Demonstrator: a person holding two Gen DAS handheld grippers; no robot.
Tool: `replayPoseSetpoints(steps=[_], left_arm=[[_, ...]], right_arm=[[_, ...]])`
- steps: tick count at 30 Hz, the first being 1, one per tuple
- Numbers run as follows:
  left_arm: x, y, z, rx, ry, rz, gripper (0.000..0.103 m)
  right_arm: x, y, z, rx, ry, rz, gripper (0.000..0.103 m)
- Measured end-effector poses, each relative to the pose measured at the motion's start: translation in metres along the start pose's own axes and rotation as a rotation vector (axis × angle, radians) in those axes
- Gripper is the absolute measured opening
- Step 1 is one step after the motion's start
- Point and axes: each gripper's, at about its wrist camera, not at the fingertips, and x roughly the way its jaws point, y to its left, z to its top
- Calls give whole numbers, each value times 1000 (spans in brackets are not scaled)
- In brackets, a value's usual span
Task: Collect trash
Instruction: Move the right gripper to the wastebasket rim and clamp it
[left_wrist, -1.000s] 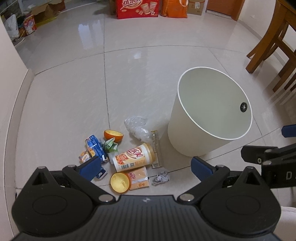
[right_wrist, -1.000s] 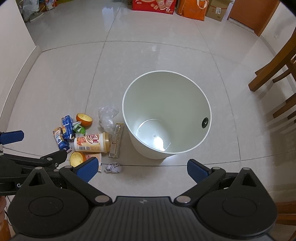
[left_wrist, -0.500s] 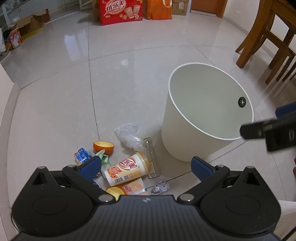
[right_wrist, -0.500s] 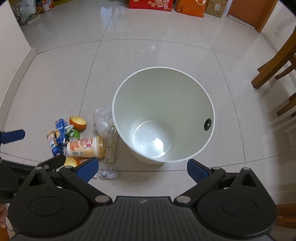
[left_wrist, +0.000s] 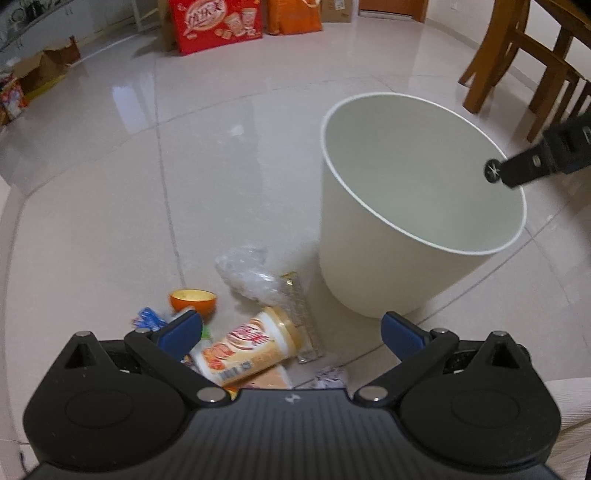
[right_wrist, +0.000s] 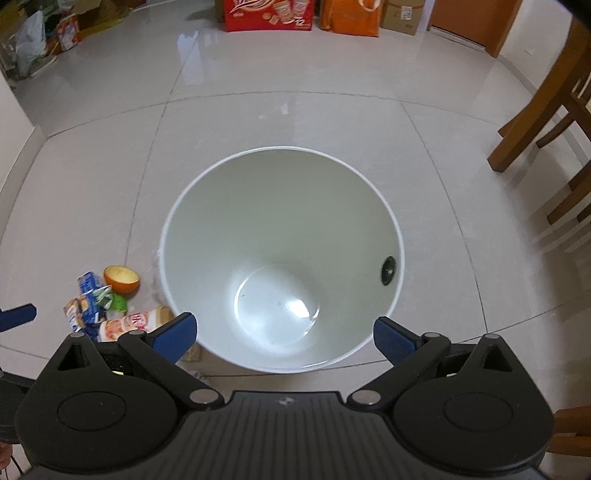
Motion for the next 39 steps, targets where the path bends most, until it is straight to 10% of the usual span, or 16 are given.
replayPoseSetpoints(steps=[20,21,25,39], left_arm=[[22,-19,-44,14,-53,4,102],[23,-18,-46,-185,-90,74,102],[22,-11,-53,-209,-92,70,102],[33,4,-76,-320,-66,67,102]], right_arm=[[61,-68,14,79,-5,-76,91],[64,-70,15,93,-5,-75,90],[67,-75,21,133,-8,-73,86],[95,-76,27,180,59,-99,25]])
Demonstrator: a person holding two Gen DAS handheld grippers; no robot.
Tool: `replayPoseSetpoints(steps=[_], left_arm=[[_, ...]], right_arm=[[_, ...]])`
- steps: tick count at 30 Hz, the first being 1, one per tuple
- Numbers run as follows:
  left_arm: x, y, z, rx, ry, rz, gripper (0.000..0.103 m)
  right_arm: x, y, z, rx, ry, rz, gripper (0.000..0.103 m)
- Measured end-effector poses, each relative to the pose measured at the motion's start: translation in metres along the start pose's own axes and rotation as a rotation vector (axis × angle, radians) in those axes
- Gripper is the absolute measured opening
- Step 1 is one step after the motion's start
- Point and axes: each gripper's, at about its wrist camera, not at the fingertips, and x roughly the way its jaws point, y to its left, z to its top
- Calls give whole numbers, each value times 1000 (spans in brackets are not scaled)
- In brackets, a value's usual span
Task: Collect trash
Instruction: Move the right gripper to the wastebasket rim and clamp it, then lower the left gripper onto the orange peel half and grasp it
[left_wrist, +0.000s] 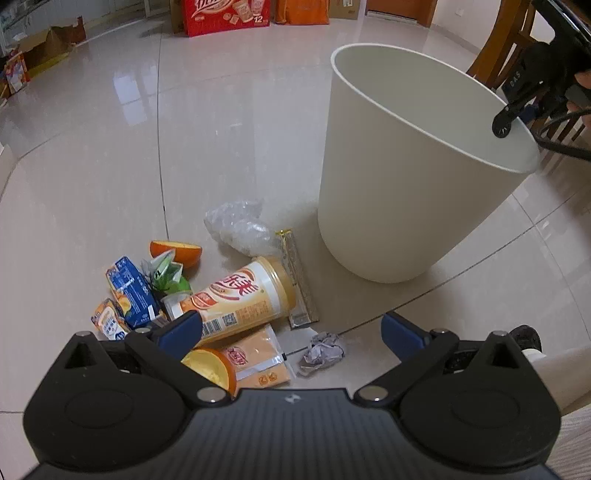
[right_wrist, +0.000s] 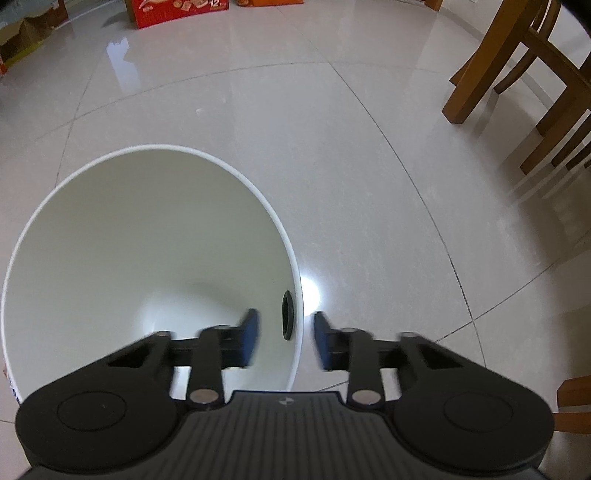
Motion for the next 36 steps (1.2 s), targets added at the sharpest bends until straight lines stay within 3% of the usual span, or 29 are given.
replayPoseSetpoints(steps=[4,14,25,31,36], left_arm=[[0,0,-1,-2,-2,1,102],[-3,6,-7,-16,-1,16,102],[0,18,-15,-25,1,45,102],[11,30,-39,-2,29,70,102],[34,42,-69,-47,55,83,102]], right_arm=[[2,2,4,-3,-9,-41,12],[0,10,8,-23,-39,-89,14],[4,24,9,-85,5,-148,15],[5,24,11,-48,-15,-147,15],[9,23,13,-54,-16,-155,15]])
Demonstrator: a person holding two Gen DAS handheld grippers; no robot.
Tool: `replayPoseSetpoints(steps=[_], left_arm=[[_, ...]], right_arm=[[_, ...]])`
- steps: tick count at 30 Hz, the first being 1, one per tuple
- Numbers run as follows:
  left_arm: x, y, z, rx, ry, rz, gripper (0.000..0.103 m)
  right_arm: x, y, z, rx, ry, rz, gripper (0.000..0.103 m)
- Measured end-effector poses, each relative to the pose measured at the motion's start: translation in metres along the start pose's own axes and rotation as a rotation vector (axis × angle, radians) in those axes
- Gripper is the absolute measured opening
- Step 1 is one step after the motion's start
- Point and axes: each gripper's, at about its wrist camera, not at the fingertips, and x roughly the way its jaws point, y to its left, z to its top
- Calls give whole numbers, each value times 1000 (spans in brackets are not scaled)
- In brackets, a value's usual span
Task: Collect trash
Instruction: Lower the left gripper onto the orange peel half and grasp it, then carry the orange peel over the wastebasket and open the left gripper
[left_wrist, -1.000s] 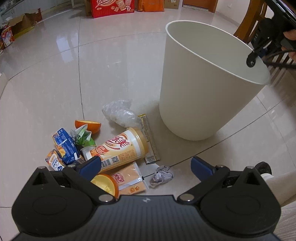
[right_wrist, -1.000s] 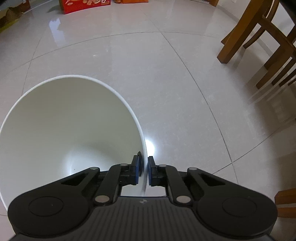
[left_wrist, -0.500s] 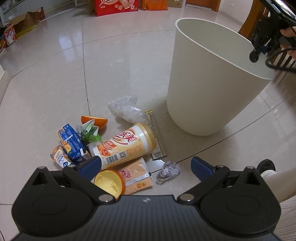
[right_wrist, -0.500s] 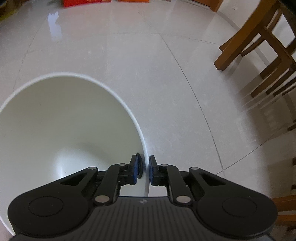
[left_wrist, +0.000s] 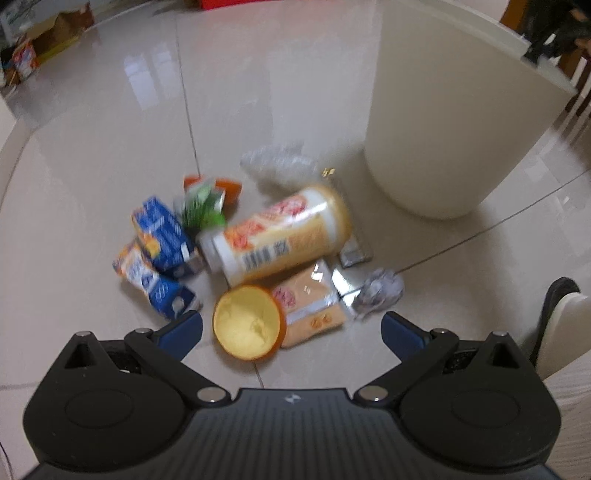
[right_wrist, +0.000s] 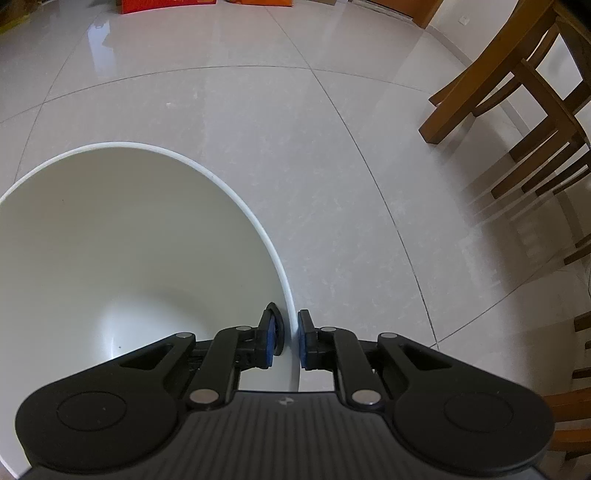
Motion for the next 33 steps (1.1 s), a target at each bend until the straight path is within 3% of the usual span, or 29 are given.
replayPoseSetpoints(steps=[3,5,11,17,19,23,33], left_arm=[[23,8,-13,-21,-14,20,102],[42,19,-20,-86,-38,23,102],[88,49,-29,-285,-2,-12,102],[114,58,-25,-327,18,-7,100],[120,60,-24,-343,27,-2,92],[122,59,-25,-340,54,-26,76],[99,49,-27,-220,116,-12,72]], right_arm=[[-1,0,-1,-5,-1,0,15],[3,-2,0,-2,-2,5,15],[10,-11,3,3,-2,10,15],[11,-10,3,10,-3,10,15],[12,-10,4,9,-4,9,15],[12,-8,3,15,-4,9,15],[9,-6,-1,8,-4,6,15]])
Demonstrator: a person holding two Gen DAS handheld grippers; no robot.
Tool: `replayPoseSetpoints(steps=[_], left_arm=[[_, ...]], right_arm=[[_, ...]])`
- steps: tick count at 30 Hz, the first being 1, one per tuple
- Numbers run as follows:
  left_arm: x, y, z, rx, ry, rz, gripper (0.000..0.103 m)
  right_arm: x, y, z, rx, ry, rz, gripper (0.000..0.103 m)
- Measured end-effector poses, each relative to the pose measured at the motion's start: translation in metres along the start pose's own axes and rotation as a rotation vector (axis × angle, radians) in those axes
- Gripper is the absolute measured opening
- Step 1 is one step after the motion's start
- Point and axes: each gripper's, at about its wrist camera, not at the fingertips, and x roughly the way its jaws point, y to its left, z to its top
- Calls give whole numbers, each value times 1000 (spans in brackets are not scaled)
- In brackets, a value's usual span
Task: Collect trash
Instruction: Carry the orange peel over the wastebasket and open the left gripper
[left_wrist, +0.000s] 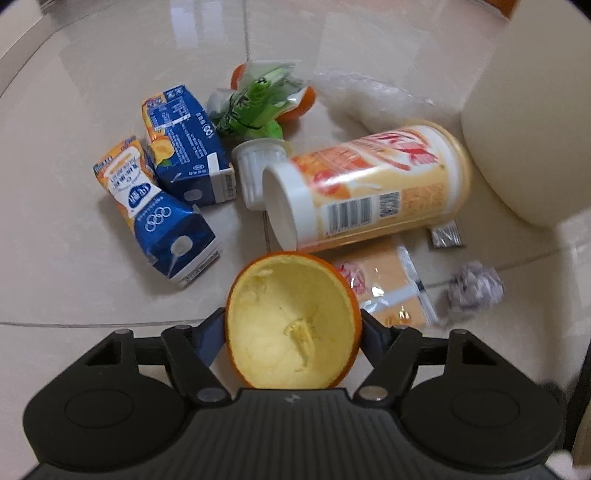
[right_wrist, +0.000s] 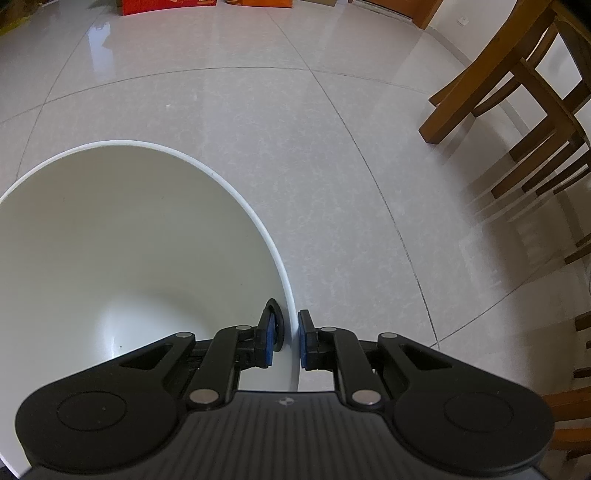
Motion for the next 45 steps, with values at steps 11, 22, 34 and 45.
replayPoseSetpoints(steps=[11,22,34,45], left_arm=[[-88,-22,29,291,102,-28,71],[-211,-113,172,512,-166,-143,72],[-215,-214,224,588,-297,-277,84],[-220,-198,214,563,-325,-261,101]], right_arm=[[1,-2,4,5,6,-8,15],[0,-1,1,10,4,-3,15],[1,-4,0,28,3,9,15],[2,-8,0,27,2,14,15]])
